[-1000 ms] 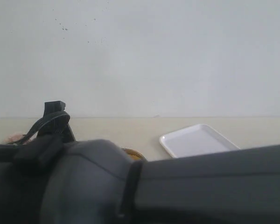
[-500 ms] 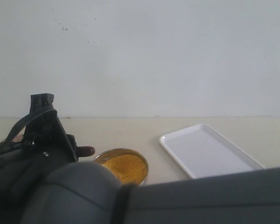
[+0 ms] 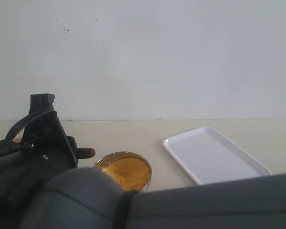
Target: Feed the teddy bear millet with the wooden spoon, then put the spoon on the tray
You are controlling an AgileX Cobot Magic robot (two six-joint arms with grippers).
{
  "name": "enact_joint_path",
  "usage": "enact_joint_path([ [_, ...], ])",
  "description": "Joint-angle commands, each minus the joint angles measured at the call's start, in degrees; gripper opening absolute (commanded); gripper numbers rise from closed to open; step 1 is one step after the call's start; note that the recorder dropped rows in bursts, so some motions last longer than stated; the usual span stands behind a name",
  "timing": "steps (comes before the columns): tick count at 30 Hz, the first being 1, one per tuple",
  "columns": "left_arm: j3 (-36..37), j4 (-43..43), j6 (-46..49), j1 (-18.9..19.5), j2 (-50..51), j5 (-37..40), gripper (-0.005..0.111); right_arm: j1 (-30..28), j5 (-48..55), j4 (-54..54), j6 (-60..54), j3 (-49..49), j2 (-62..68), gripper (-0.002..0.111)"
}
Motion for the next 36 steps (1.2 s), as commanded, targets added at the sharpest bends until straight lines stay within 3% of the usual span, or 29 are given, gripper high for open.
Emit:
enact_joint_path([
  [1, 0.13, -1.08, 0.27, 0.07, -0.41, 0.74, 0.004, -1.50, 0.21, -1.24, 0.32, 0.06, -0.16, 0.000],
  [23, 0.13, -1.08, 0.27, 0.07, -0.41, 0.74, 0.004, -4.07, 0.21, 0.47, 6.94, 0.06, -2.60, 0.000],
  [31, 0.13, -1.08, 0.27, 0.07, -0.41, 0.74, 0.004, -11.48, 0.21, 9.81, 7.55, 0.06, -8.14, 0.000],
  [36, 0.13, -1.08, 0.27, 0.07, -0.41, 0.74, 0.004, -17.57, 0.21, 16.95, 0.75, 0.06, -9.11, 0.000],
])
